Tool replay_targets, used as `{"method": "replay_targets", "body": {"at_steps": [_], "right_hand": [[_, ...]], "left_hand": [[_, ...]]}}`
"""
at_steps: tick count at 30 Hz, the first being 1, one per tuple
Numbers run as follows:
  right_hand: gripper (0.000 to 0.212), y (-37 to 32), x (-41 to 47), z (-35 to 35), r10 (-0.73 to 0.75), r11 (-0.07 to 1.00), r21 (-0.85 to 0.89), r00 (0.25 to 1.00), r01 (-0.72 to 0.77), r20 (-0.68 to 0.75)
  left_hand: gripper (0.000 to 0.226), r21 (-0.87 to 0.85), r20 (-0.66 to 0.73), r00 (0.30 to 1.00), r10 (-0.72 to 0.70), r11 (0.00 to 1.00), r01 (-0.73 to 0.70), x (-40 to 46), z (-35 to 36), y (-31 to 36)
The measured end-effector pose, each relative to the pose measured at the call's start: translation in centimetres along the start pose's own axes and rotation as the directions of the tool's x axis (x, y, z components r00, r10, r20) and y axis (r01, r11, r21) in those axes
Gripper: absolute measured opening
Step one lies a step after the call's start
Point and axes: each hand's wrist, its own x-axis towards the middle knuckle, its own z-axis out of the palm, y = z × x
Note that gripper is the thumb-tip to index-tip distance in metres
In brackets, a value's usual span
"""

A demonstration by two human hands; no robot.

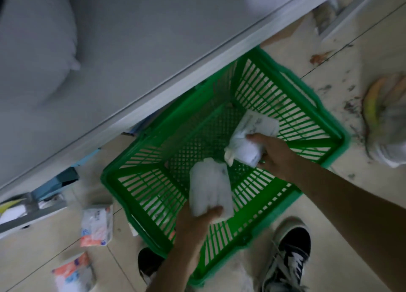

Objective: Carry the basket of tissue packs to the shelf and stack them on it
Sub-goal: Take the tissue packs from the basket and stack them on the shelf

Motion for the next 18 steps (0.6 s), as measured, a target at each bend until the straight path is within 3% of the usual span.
{"method": "replay_targets", "body": {"at_steps": [7, 13, 18], "right_hand": [[0.025, -3.1, -8.9, -1.7, -0.152, 0.988, -0.016, 0.979, 0.156, 0.133], [0.058, -6.4, -18.2, -1.2, -0.241, 0.969, -0.014, 0.953, 0.248, 0.185], [0.059, -9.3, -27.3, -0.7, -0.251, 0.968, 0.032, 0.95, 0.249, 0.184]], "left_hand": [[0.075, 0.05, 0.029, 0.993, 0.118, 0.992, -0.12, -7.1, -3.6, 4.5], [0.086, 0.009, 0.078, 0.979, 0.186, 0.982, -0.187, -14.6, -4.4, 8.9], [0.083, -0.05, 0.151, 0.97, 0.193, 0.981, -0.187, -23.0, -5.2, 13.2]]}}
